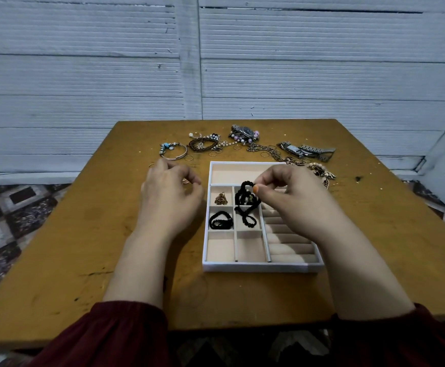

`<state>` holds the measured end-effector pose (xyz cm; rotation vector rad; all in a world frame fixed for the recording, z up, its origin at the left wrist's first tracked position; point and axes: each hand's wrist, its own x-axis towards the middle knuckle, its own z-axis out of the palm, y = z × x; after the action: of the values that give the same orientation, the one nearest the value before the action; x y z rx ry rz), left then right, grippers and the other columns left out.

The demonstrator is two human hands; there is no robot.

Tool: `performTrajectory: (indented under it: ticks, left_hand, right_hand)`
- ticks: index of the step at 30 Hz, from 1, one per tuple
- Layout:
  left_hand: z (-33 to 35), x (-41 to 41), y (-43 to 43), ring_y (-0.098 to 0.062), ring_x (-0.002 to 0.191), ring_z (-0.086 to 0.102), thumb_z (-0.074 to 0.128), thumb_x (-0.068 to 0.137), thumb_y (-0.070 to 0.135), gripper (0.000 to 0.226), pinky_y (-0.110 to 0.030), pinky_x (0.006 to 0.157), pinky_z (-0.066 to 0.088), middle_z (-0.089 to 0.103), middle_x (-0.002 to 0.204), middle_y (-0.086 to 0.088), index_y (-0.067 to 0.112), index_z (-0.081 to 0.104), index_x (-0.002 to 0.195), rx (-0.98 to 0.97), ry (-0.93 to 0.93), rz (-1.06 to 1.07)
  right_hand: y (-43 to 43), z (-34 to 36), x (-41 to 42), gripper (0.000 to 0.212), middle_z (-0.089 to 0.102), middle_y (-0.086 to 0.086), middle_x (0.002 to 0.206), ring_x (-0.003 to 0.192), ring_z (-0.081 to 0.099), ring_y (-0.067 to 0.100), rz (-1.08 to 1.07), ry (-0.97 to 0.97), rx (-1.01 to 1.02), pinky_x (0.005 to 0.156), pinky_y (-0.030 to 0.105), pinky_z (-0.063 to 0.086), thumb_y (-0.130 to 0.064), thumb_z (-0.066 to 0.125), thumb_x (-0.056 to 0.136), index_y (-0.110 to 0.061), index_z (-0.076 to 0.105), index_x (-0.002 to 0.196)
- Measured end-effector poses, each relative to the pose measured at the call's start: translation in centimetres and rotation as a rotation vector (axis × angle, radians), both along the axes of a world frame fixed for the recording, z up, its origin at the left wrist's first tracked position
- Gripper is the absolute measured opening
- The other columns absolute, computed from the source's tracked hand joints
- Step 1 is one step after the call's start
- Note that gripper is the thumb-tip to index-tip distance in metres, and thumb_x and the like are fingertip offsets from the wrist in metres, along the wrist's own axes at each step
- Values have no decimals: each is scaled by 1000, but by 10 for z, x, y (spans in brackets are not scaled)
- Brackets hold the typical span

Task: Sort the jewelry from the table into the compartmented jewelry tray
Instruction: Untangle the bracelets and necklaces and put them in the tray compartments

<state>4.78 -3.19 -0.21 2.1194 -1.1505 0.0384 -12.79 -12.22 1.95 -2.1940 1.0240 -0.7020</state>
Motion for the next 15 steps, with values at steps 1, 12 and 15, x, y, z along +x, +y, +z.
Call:
performTrajectory:
  ticks: [1,12,15]
  left_hand:
    - [0,0,0,-24,111,46,60,83,23,8,-39,96,40,42,100,4,26,67,86,3,1,3]
    - [-1,-1,-1,-25,110,45,59,83,23,9,-37,94,38,42,99,4,25,67,87,8,-12,10]
    - [-1,0,-1,-26,110,45,59,83,23,9,-37,94,38,42,98,4,24,67,86,-1,-16,9]
  right_hand:
    - [0,0,0,16,66,-11,73,88,59,21,3,21,3,88,43,47,-29,65,84,-30,63,68]
    - [8,-1,5,15,62,-10,61,64,56,6,50,221,-7,72,28,43,-27,67,83,-27,65,68]
    - [14,-3,11,12,67,-7,70,75,63,13,36,307,-81,69,26,45,-27,67,82,-27,66,70]
